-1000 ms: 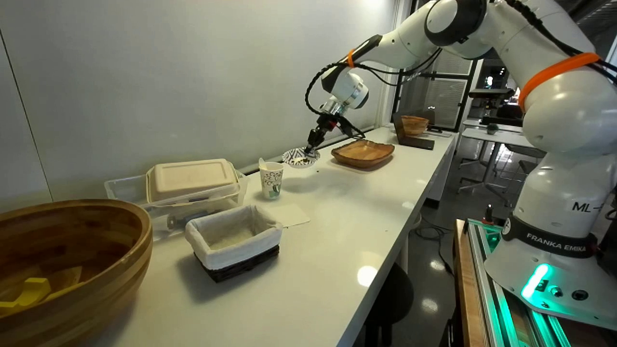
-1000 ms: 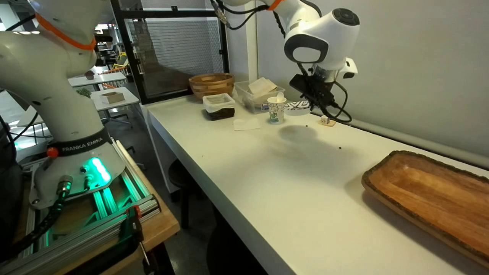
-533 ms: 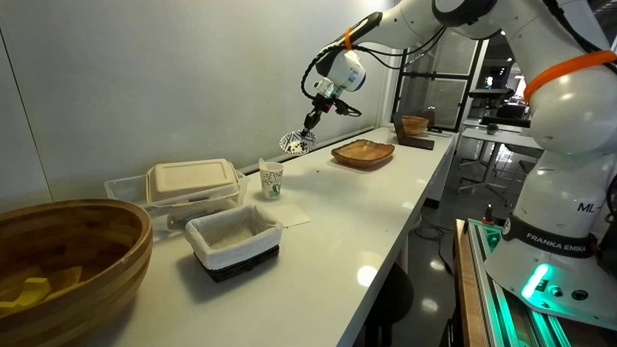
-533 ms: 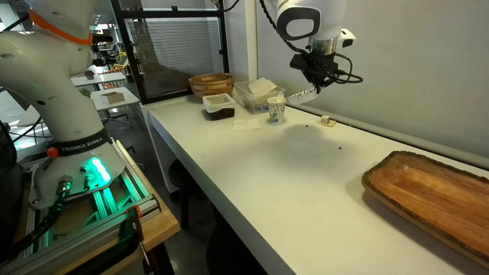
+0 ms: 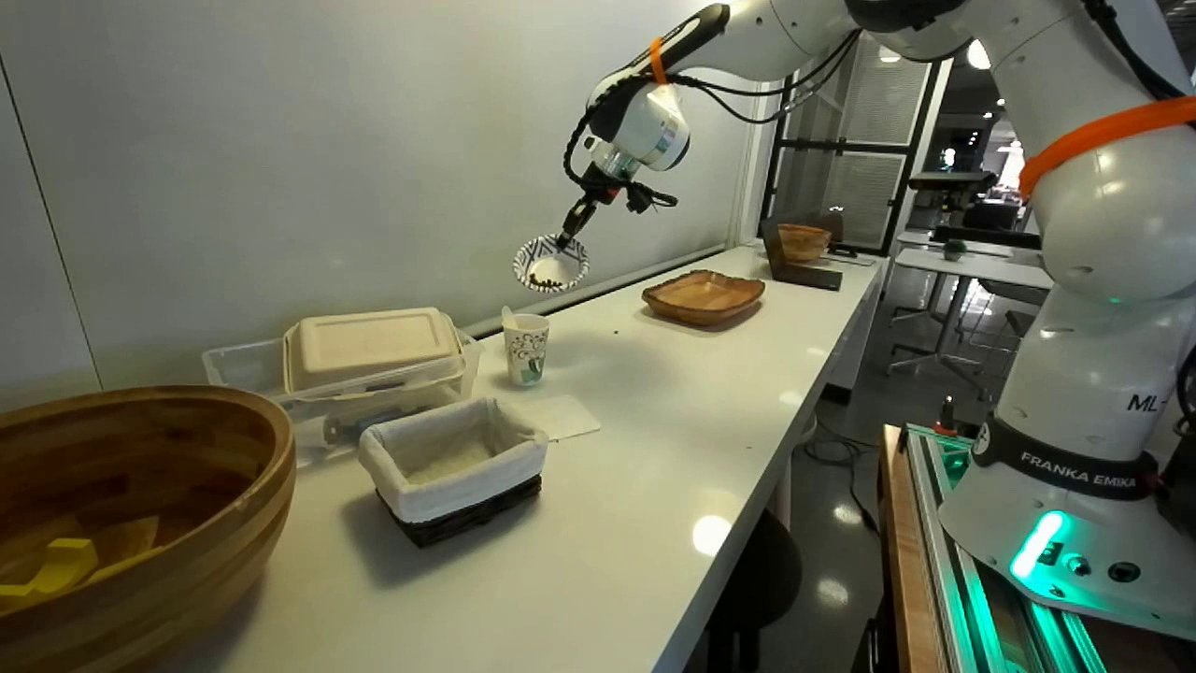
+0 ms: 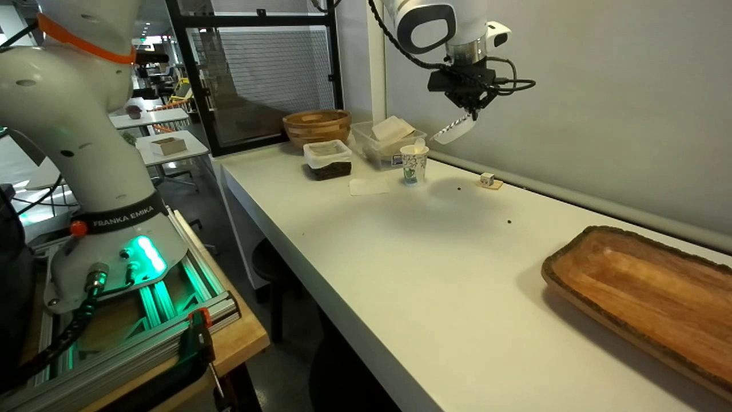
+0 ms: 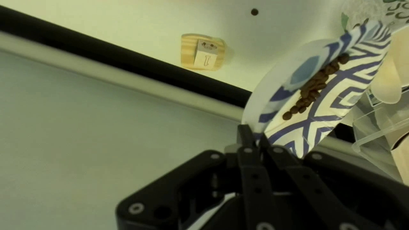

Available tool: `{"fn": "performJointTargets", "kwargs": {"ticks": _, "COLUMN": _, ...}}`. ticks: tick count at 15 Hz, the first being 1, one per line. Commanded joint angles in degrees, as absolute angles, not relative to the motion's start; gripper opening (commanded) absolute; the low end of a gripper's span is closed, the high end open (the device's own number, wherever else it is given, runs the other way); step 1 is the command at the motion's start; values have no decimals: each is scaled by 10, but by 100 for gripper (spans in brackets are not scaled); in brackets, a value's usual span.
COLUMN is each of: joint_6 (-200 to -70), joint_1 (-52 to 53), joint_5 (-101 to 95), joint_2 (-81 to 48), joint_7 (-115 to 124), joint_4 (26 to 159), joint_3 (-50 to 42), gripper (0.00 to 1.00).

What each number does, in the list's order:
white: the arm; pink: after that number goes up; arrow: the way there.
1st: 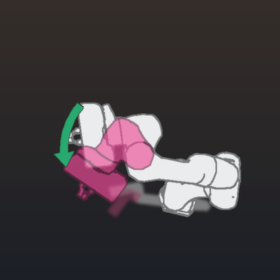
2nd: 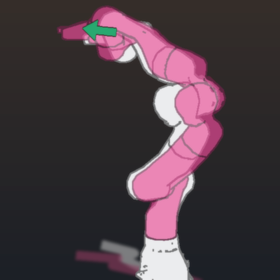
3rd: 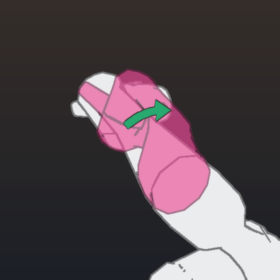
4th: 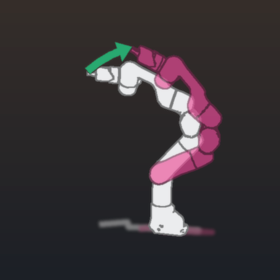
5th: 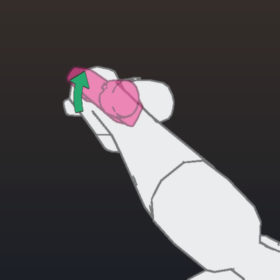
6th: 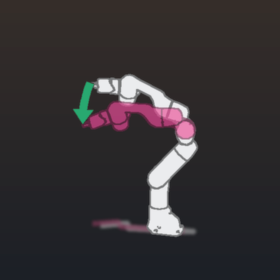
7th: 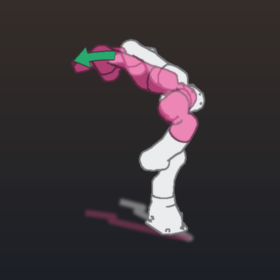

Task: Pour the beans from the bowl into the cup

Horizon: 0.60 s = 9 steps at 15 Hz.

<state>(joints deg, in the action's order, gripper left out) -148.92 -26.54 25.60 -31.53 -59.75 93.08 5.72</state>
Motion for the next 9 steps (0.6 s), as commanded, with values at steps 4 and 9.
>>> {"fn": "performJointTargets", "kwargs": {"ticks": 4, "joint_6": -1575, "joint_1": -255, "joint_5": 255, "joint_2": -289, "joint_7": -682, "joint_4": 996, "joint_3": 97, "gripper": 1}}
{"fn": "performJointTargets", "kwargs": {"ticks": 9, "joint_6": -1633, "joint_1": -293, "joint_5": 295, "joint_2": -275, "joint_7": -783, "joint_4": 1033, "joint_3": 169, "gripper": 1}}
